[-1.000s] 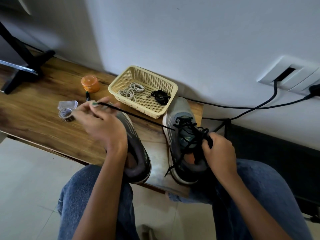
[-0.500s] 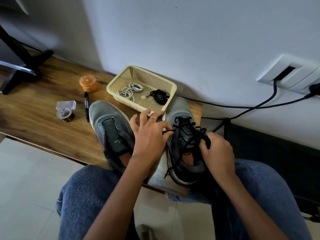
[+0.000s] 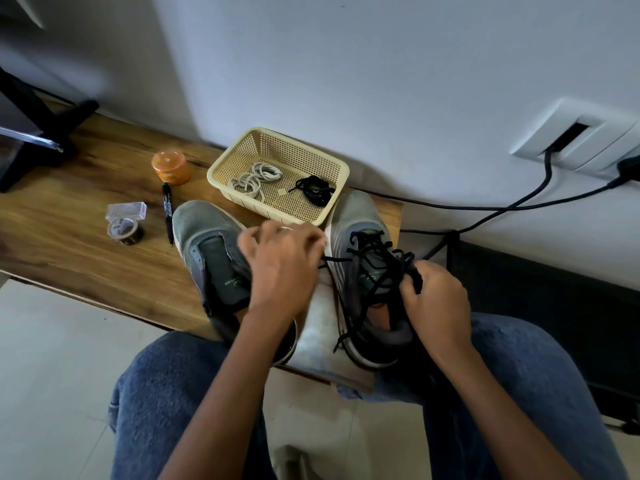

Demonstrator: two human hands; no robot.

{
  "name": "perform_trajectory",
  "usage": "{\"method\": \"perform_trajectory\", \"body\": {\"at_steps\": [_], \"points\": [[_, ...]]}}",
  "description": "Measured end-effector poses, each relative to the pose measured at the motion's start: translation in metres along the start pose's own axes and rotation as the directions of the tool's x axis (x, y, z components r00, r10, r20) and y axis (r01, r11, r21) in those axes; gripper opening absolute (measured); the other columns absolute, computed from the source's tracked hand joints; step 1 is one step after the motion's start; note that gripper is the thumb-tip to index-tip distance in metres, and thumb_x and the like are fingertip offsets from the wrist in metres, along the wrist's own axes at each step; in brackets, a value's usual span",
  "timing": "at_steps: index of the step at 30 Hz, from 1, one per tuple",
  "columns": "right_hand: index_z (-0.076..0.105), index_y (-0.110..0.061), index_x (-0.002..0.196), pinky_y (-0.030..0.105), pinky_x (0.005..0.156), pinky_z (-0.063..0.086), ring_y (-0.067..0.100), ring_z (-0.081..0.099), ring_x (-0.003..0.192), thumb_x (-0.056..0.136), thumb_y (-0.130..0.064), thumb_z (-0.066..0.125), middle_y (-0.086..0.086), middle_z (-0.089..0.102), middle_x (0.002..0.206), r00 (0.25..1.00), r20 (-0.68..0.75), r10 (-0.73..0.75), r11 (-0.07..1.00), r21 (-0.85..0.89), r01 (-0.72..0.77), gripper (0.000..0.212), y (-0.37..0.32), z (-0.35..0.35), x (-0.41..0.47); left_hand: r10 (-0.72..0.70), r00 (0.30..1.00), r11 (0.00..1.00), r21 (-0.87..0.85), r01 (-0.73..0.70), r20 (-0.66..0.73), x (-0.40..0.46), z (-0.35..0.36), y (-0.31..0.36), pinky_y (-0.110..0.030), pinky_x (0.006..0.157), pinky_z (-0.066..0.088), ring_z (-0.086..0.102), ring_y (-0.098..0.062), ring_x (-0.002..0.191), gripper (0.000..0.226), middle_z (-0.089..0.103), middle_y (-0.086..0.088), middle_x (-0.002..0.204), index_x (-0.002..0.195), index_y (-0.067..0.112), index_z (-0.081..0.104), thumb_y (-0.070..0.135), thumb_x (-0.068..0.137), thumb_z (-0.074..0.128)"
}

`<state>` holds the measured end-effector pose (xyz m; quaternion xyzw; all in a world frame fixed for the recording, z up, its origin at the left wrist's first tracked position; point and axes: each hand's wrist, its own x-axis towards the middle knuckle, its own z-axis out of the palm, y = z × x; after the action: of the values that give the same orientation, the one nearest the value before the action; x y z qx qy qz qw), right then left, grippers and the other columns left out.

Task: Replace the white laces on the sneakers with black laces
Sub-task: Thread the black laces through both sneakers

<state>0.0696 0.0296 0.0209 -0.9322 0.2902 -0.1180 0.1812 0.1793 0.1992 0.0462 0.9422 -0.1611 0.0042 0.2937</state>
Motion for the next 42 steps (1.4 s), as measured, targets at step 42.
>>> {"method": "perform_trajectory", "body": {"at_steps": [42], "points": [[0.07, -0.014, 0.077, 0.019, 0.062, 0.047, 0.011, 0.061, 0.072, 0.085, -0.016, 0.068, 0.002, 0.067, 0.075, 0.913, 0.21, 0.35, 0.688, 0.604, -0.403, 0.009, -0.021, -0.028, 0.016, 0.032, 0.977, 0.997, -0.072, -0.017, 0.213, -0.011, 0.016, 0.016, -0.039, 0.106, 0.012, 0.055, -0.012, 0.1, 0.027, 0.057, 0.012, 0.08, 0.095, 0.028, 0.062, 0.043, 0.1, 0.04]]}}
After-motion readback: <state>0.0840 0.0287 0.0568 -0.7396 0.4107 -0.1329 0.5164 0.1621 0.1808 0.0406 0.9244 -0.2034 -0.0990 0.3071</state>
